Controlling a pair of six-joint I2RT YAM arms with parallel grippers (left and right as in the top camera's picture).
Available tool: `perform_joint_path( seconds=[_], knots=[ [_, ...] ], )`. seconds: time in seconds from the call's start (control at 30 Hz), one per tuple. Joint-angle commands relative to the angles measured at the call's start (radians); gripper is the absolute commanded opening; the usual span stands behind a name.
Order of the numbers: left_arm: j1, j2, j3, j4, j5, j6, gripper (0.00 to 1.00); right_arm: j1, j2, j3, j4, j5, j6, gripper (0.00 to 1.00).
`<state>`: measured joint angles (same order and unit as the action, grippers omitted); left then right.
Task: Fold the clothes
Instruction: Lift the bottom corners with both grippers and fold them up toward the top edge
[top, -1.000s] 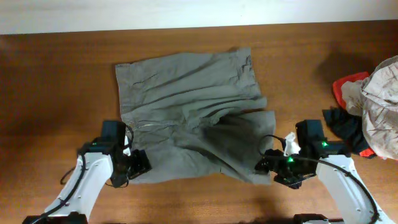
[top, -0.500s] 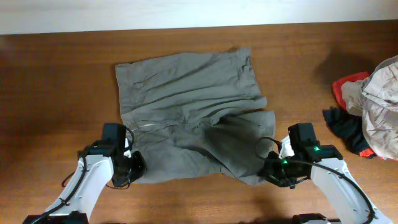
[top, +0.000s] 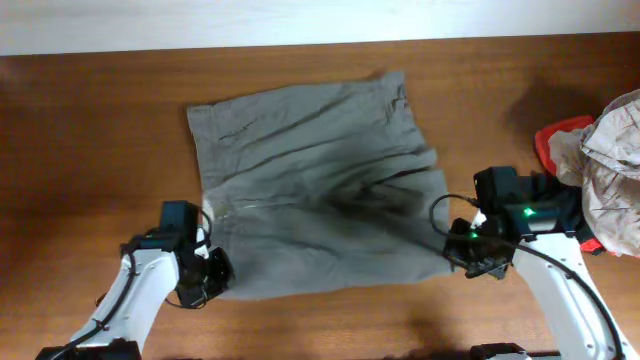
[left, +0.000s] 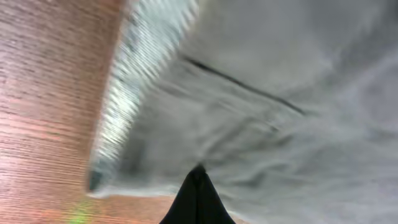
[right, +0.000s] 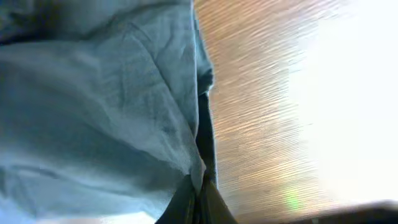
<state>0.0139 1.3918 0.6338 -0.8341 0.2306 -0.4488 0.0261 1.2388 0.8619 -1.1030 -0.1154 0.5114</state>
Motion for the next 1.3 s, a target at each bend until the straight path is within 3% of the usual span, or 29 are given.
perform_joint_path(
  seconds=[0.0, 0.17, 0.2, 0.23, 0.27, 0.3, 0.33, 0.37, 0.47, 0.8, 0.9, 1.0, 1.07, 1.1, 1.13, 1.17, 1.2, 1.27],
  knots=[
    [0.069, 0.003, -0.005, -0.013, 0.045, 0.047, 0.0, 0.005, -0.003, 0.016, -0.016, 0.128, -0.008, 0.04],
    [0.146, 0.003, -0.005, -0.014, 0.124, 0.131, 0.01, 0.005, -0.003, 0.016, -0.016, 0.124, -0.008, 0.04],
    [0.153, 0.003, -0.005, -0.014, 0.146, 0.143, 0.05, 0.005, -0.003, 0.016, -0.016, 0.124, -0.008, 0.04],
    [0.155, 0.003, -0.005, -0.015, 0.166, 0.15, 0.11, 0.005, -0.003, 0.016, -0.016, 0.124, -0.008, 0.04],
    [0.154, 0.003, -0.006, -0.016, 0.179, 0.151, 0.25, 0.005, -0.003, 0.016, -0.016, 0.124, -0.008, 0.04],
    [0.154, 0.003, -0.006, -0.016, 0.204, 0.151, 0.47, 0.005, -0.003, 0.016, -0.016, 0.124, -0.008, 0.04],
    [0.154, 0.003, -0.006, -0.016, 0.208, 0.151, 0.59, 0.005, -0.003, 0.016, -0.016, 0.124, -0.008, 0.04],
    [0.154, 0.003, -0.006, -0.016, 0.212, 0.147, 0.63, 0.005, -0.003, 0.016, -0.016, 0.124, -0.008, 0.04],
    [0.154, 0.003, -0.006, -0.016, 0.219, 0.118, 0.7, 0.005, -0.003, 0.016, -0.016, 0.124, -0.008, 0.04],
    [0.154, 0.003, -0.055, -0.091, 0.207, 0.105, 0.71, 0.005, -0.003, 0.016, -0.009, 0.124, -0.008, 0.04],
    [0.155, 0.003, -0.078, -0.056, 0.172, 0.095, 0.79, 0.005, -0.003, 0.016, -0.005, 0.124, -0.008, 0.04],
    [0.154, 0.003, -0.084, -0.012, 0.15, 0.075, 0.77, 0.005, -0.003, 0.016, -0.005, 0.124, -0.008, 0.04],
    [0.154, 0.003, -0.084, 0.014, 0.151, 0.074, 0.58, 0.005, -0.003, 0.016, -0.005, 0.124, -0.008, 0.04],
    [0.154, 0.003, -0.084, 0.023, 0.151, 0.069, 0.39, 0.005, -0.003, 0.016, -0.005, 0.124, -0.008, 0.04],
    [0.154, 0.003, -0.084, 0.024, 0.151, 0.068, 0.32, 0.005, -0.003, 0.016, -0.005, 0.124, -0.008, 0.04],
    [0.154, 0.003, -0.084, 0.022, 0.151, 0.068, 0.13, 0.005, -0.003, 0.016, -0.005, 0.124, -0.008, 0.04],
    [0.154, 0.003, -0.084, 0.019, 0.151, 0.068, 0.05, 0.005, -0.003, 0.016, -0.005, 0.124, -0.008, 0.04],
    [0.154, 0.003, -0.083, 0.011, 0.157, 0.084, 0.0, 0.005, -0.003, 0.016, -0.005, 0.125, -0.008, 0.04]
  ],
)
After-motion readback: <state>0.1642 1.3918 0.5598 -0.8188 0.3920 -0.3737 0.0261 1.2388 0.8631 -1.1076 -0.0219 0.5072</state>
